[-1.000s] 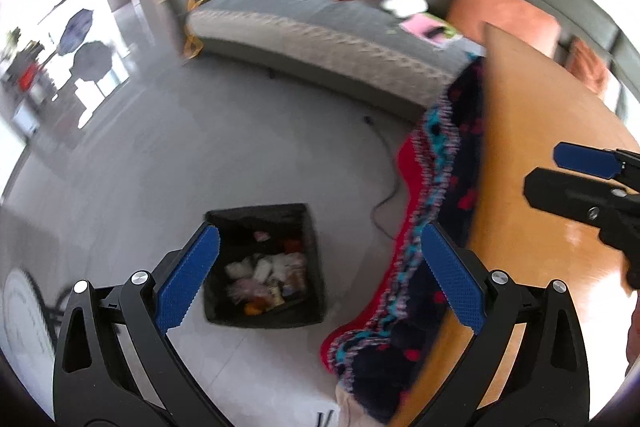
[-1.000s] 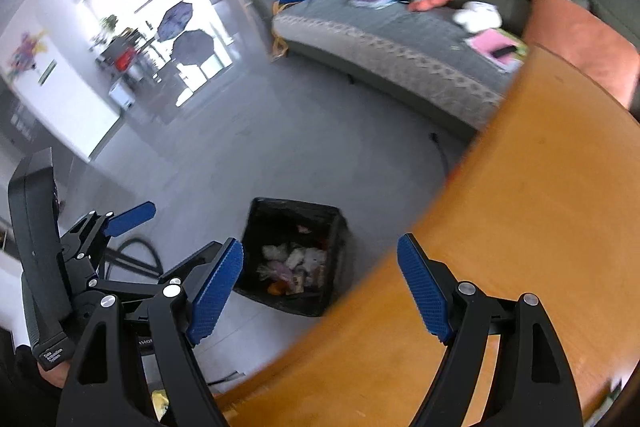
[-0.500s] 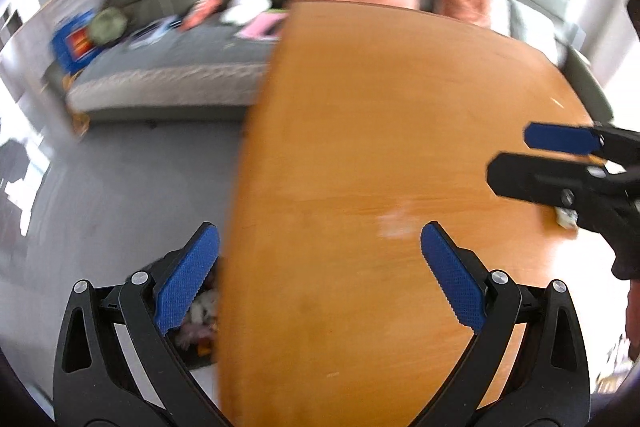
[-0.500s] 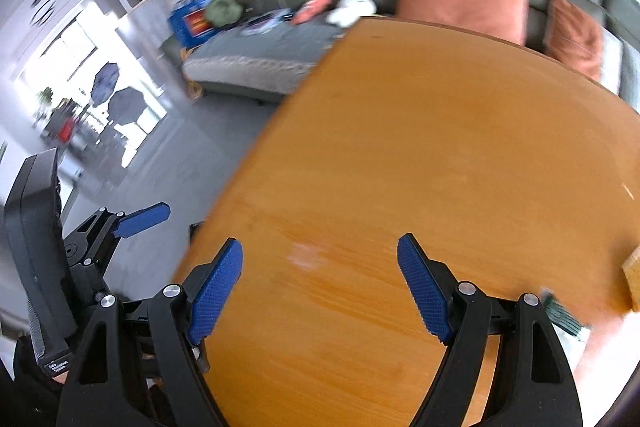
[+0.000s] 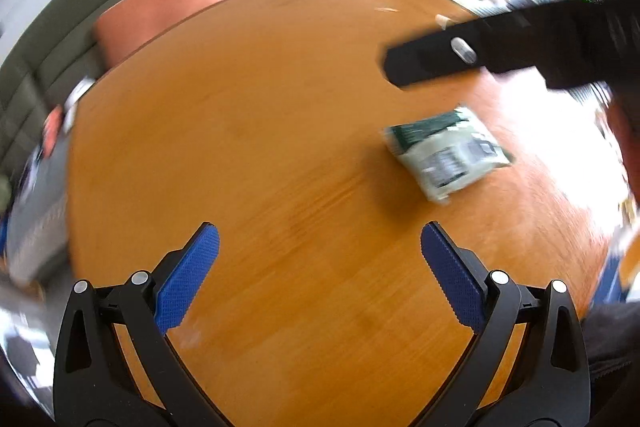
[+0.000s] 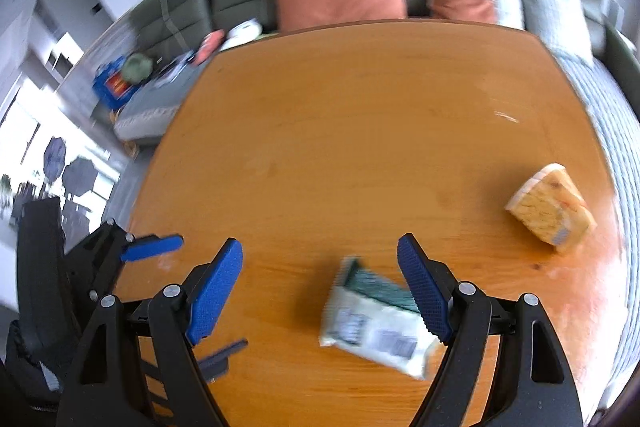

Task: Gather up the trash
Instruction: 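Move both open tools back over the table toward the green-white packet, then grasp the green-white snack packet with the left tool while the right tool grasps the yellow cup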

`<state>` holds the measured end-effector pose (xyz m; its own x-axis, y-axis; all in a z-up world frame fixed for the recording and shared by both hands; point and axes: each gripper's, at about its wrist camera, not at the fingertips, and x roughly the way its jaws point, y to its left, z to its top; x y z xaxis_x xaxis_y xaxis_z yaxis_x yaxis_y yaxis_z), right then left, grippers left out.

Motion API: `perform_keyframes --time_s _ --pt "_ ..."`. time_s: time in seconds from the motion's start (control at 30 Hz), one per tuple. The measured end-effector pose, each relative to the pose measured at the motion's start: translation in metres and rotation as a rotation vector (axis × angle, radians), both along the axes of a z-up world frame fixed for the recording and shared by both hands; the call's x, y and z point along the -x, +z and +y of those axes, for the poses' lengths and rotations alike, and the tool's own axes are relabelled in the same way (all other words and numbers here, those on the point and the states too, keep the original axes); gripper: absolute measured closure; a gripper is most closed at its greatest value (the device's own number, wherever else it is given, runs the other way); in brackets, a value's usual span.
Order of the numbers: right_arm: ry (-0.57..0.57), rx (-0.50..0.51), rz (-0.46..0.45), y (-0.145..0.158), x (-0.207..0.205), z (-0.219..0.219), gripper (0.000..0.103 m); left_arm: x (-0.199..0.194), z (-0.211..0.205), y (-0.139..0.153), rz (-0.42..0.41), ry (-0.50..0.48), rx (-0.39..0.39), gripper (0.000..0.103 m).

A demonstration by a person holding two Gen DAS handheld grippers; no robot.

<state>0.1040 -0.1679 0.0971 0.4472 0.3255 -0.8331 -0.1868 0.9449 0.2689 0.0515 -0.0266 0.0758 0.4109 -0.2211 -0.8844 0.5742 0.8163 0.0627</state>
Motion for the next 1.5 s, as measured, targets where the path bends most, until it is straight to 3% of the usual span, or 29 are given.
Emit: perform_keyframes --time_s 0.33,0.6,0.87,1.0,1.13,1.3,1.37,1.5 --pt "-0.209 -0.072 0.037 -0.008 -0.012 -0.098 0.023 -0.016 -0.103 -0.026 0.008 -0.440 -0.142 0.006" --pt "-0.294 -0.091 0.072 -0.022 -0.014 -0.134 0.023 -0.023 -0.141 -0.054 0.080 -0.609 -0.181 0.006" --pt "-0.293 -0.029 0.101 -0.032 -0.025 -0.159 0.023 -0.034 -0.153 -0.070 0.111 -0.555 -0.143 0.008" --pt "-0.316 -0.037 0.123 -0.038 -0.026 -0.177 0.023 -0.047 -0.149 -0.064 0.137 -0.438 -0.073 0.040" --pt "-0.385 -0.100 0.149 -0.050 -0.025 -0.200 0.024 -0.058 -0.144 -0.059 0.166 -0.310 -0.017 0.044" --pt "-0.415 -0.186 0.196 -0.066 -0.031 -0.210 0.047 -0.066 -0.129 -0.053 0.211 -0.197 0.052 0.045" --pt "-0.436 -0.217 0.212 -0.073 -0.036 -0.213 0.050 -0.065 -0.123 -0.049 0.215 -0.175 0.066 0.045" --pt "-0.458 -0.271 0.232 -0.081 -0.045 -0.215 0.071 -0.050 -0.112 -0.044 0.201 -0.153 0.075 0.045"
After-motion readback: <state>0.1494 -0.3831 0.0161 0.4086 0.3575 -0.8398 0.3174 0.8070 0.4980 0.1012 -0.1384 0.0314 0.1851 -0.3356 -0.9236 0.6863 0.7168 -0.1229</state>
